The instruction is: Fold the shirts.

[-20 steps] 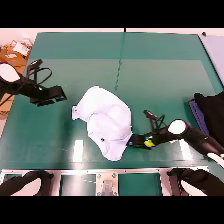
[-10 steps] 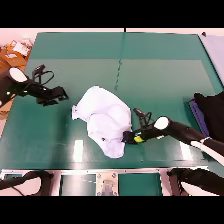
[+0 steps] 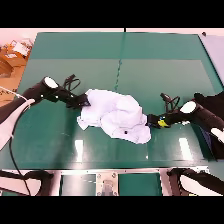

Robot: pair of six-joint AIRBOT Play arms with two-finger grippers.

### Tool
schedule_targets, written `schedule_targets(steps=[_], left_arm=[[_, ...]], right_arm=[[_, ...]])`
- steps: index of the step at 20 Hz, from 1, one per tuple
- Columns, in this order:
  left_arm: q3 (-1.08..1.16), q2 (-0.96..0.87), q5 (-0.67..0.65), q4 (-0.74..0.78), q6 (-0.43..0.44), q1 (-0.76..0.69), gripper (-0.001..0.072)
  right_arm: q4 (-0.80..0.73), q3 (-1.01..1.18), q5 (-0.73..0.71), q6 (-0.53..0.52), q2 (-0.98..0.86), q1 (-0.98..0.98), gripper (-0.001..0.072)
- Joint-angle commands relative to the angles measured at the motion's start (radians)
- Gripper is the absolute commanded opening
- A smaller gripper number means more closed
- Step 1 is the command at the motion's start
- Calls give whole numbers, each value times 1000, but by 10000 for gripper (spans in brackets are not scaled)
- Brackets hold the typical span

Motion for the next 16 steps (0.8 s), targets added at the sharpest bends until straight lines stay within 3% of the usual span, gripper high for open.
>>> schedule_targets(steps=[1,6,12,16], left_arm=[[3,-21,-77,-49,75,-12,22],[3,94,-110,56,35,117,21],[3,362,-109,61,33,330,20],[34,492,-127,7,71,361,21]], right_arm=[[-60,56,6,-9,2,-42,14],[-96,204,55,-8,2,-216,13],[-96,541,171,-10,2,-333,13],[-19,705,249,-21,5,-333,13]])
